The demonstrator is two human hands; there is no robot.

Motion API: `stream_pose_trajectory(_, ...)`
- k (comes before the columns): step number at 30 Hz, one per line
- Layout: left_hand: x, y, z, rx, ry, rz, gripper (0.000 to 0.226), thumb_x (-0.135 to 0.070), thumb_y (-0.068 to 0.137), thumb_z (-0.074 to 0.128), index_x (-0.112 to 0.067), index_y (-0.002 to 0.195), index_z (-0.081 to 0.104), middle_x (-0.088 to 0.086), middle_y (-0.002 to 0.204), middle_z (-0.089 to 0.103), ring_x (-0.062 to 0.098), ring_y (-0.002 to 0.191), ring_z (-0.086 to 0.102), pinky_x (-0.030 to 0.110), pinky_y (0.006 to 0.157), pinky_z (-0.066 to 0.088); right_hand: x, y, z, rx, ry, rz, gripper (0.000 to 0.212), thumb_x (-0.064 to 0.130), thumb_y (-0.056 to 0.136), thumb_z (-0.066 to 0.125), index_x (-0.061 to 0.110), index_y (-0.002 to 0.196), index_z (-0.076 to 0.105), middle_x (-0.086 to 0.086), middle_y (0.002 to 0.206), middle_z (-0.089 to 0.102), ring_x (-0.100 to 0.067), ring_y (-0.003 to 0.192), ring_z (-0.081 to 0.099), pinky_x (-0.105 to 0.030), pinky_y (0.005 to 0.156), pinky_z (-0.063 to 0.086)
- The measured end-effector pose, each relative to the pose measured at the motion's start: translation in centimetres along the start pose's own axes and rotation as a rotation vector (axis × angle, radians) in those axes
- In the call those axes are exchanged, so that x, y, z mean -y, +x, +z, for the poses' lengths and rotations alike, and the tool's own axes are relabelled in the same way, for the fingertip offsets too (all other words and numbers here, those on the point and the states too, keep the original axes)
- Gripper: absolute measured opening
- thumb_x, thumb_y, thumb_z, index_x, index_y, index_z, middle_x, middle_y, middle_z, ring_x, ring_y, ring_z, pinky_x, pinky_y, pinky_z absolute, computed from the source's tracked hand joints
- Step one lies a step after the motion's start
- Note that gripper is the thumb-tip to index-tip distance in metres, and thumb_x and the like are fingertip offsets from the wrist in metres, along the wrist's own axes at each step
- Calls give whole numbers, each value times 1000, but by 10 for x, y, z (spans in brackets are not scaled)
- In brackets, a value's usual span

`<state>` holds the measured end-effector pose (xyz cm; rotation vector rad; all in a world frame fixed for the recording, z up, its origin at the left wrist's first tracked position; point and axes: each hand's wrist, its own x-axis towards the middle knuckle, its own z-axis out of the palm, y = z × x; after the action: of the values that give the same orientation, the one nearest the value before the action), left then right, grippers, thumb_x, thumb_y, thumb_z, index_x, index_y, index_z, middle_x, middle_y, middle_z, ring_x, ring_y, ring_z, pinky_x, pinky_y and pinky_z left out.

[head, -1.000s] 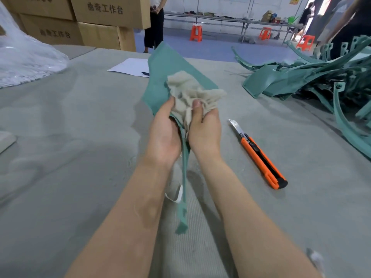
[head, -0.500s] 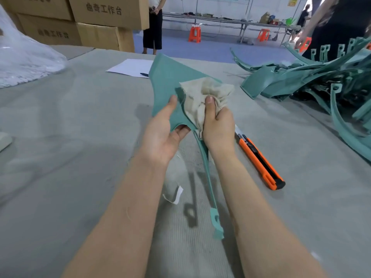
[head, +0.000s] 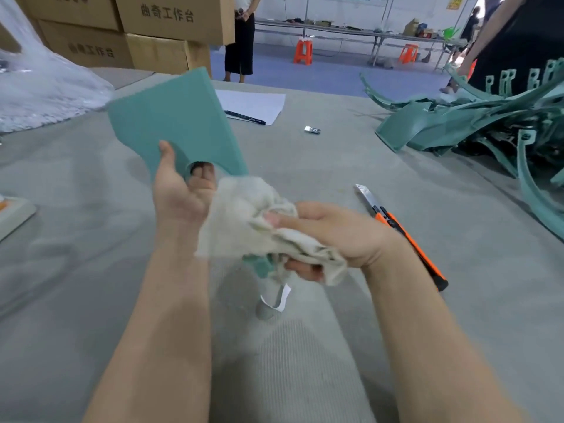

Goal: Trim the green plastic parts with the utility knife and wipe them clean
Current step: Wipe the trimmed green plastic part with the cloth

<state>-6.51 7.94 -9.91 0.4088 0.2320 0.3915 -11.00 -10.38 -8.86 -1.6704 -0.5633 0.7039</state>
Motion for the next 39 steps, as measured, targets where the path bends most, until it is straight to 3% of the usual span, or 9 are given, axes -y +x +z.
stream_pose_trajectory(4,18,-10,4,35,-25,-126,10,-14,97,54,-9,104,60,7,106,68,15,73,65,25,64,58,-2,-1,-33,-438,267,-131,38,49,86,57,12,90,67,-8,71,71,-18,51,63,-23,48,51)
stream_pose_trajectory(8,43,-24,12,186,212,-357,11,-6,98,49,-7,97,60,9,72,72,18,60,70,27,55,58,-21,28,-30,-782,118,-32,32,43,99,46,21,115,64,-4,118,68,-24,112,62,-46,103,45)
stream_pose_trajectory(19,65,-38,15,432,529,-538,15,-4,97,48,-5,105,61,8,83,74,18,68,72,31,60,59,-23,29,-45,-1429,138,-244,29,24,104,40,7,107,64,-4,97,66,-14,87,59,-21,72,43)
stream_pose_trajectory(23,58,-36,13,390,611,-601,12,-5,97,49,-5,100,61,6,74,73,15,60,70,26,52,57,-29,21,-60,-1340,226,-165,19,23,100,48,16,89,62,-6,91,65,-22,90,62,-34,84,48)
stream_pose_trajectory(26,50,-31,12,364,605,-613,17,-18,97,49,-5,99,61,7,71,72,17,56,69,26,49,56,-36,14,-66,-1116,250,-71,21,21,99,50,18,82,61,-6,82,63,-22,78,60,-35,70,47)
stream_pose_trajectory(30,44,-33,17,610,300,-627,49,-39,81,54,-6,118,57,11,111,65,23,98,63,35,89,51,-33,18,-60,-1236,489,-152,19,19,101,47,15,87,59,-4,76,58,-15,66,53,-26,57,41)
stream_pose_trajectory(33,61,-38,17,700,295,-556,31,-2,82,44,-12,104,63,4,99,69,19,98,63,31,97,47,-32,25,-51,-1277,742,-172,21,19,101,50,11,83,56,-3,72,57,-13,59,54,-25,50,44)
stream_pose_trajectory(36,79,-48,18,706,649,-298,48,15,87,38,-16,122,47,-6,107,66,7,101,62,17,77,51,-28,32,-40,-1225,701,-198,17,17,99,52,1,103,57,-12,91,64,-20,72,63,-30,63,54)
stream_pose_trajectory(39,83,-45,19,494,608,-126,31,-6,96,51,-15,125,46,1,117,65,14,104,63,29,88,51,-29,35,-34,-1122,389,-150,26,22,97,55,-1,109,57,-20,103,66,-32,88,65,-43,83,56)
